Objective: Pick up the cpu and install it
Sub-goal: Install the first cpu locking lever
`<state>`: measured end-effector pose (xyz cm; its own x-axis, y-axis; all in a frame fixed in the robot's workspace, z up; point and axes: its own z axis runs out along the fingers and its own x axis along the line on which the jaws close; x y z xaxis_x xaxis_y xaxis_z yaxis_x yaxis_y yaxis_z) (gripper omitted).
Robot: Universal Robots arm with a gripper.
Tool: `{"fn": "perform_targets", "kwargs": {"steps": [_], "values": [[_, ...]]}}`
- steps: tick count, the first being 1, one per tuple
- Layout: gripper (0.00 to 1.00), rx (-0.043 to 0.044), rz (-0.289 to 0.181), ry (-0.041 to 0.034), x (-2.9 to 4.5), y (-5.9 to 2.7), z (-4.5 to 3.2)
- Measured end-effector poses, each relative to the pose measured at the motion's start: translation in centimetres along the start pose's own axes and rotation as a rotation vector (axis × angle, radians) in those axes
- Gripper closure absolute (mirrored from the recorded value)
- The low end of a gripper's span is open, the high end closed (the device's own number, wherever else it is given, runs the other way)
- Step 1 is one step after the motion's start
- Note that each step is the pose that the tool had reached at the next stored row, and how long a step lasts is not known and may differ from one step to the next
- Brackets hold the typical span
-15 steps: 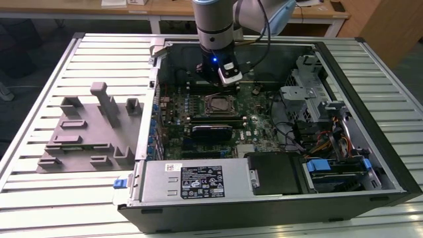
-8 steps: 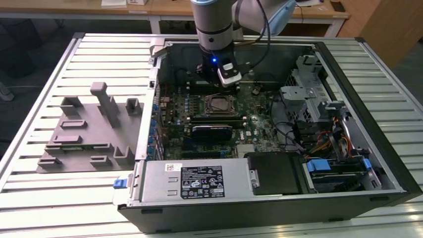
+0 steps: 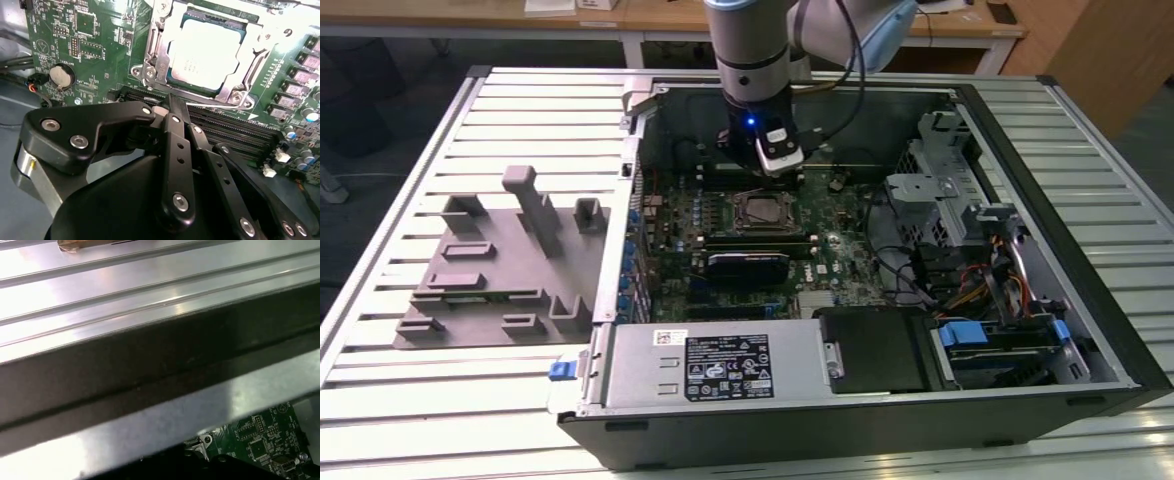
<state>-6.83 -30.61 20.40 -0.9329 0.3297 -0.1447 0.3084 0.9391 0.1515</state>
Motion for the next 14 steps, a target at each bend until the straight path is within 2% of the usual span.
{"fn": "perform_targets", "kwargs": {"steps": [9, 14], "values": [[0.89, 0.0014, 0.012, -0.0035, 0.32, 0.55, 0.11], [0.89, 0.0007, 0.011, -0.0133, 0.52, 0.53, 0.23]]}}
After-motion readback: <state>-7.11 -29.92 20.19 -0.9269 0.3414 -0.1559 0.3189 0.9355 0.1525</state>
